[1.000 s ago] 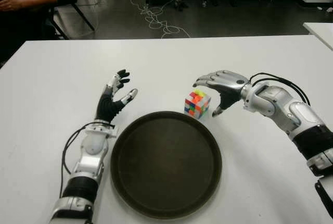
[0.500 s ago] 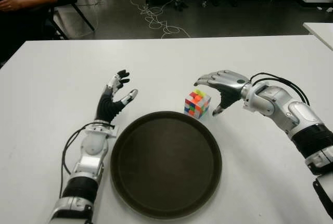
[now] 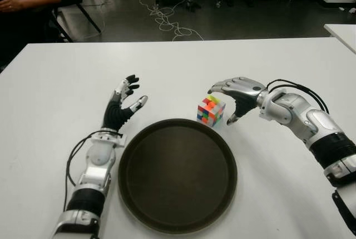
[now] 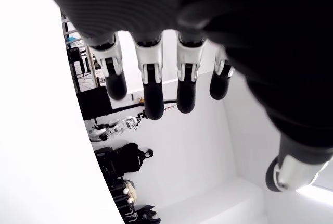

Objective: Pick up the Rubik's Cube and put it in the plate

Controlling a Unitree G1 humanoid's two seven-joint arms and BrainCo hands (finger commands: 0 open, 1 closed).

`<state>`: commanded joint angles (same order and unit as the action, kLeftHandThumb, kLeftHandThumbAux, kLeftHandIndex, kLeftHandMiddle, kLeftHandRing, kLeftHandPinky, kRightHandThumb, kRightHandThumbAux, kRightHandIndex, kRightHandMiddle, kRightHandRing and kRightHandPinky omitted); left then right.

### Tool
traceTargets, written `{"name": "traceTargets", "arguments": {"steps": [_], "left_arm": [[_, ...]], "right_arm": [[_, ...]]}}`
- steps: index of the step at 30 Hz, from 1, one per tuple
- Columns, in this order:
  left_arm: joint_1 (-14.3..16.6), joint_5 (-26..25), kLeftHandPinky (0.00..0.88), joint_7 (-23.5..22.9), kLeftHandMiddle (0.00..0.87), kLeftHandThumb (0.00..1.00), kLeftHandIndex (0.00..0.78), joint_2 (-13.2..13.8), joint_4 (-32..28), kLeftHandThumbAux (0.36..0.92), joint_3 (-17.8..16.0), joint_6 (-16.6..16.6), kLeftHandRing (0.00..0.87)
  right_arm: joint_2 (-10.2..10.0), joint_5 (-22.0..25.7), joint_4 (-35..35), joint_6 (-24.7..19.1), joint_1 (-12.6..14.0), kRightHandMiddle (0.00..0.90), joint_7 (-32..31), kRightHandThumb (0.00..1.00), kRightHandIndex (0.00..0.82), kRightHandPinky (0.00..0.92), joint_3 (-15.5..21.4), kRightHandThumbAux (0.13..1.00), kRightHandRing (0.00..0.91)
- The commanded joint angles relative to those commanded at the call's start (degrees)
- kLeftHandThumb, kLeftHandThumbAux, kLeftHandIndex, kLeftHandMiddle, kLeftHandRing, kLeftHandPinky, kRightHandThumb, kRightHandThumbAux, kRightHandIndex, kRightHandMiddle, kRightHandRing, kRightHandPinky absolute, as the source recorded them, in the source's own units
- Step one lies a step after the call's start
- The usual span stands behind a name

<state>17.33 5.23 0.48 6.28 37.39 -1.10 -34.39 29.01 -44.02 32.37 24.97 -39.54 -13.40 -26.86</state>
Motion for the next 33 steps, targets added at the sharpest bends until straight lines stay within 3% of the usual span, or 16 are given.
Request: {"name": "traceTargets", "arguments": {"steps": [16,33], "left_arm": [[0.4,0.1,0.13,0.5,0.171,0.1,0.118,-0.1,1.0,0.587,0.1,-0.6,0.165],[0.4,-0.2,0.135,-0.1,0.171,0.082,0.113,-0.1,0.9,0.558,0.3,-0.8,0.165]], "right_arm": [[-0.3,-1.2,1.4,1.0,-0.8,0.183,1.5,0.0,0.183,0.192,-1.2,0.792,0.184],[-0.6,-1.4,3.6,3.8,-1.5,0.185,4.1,0.0,0.181,0.181,-2.2,0.794,0.186]]}}
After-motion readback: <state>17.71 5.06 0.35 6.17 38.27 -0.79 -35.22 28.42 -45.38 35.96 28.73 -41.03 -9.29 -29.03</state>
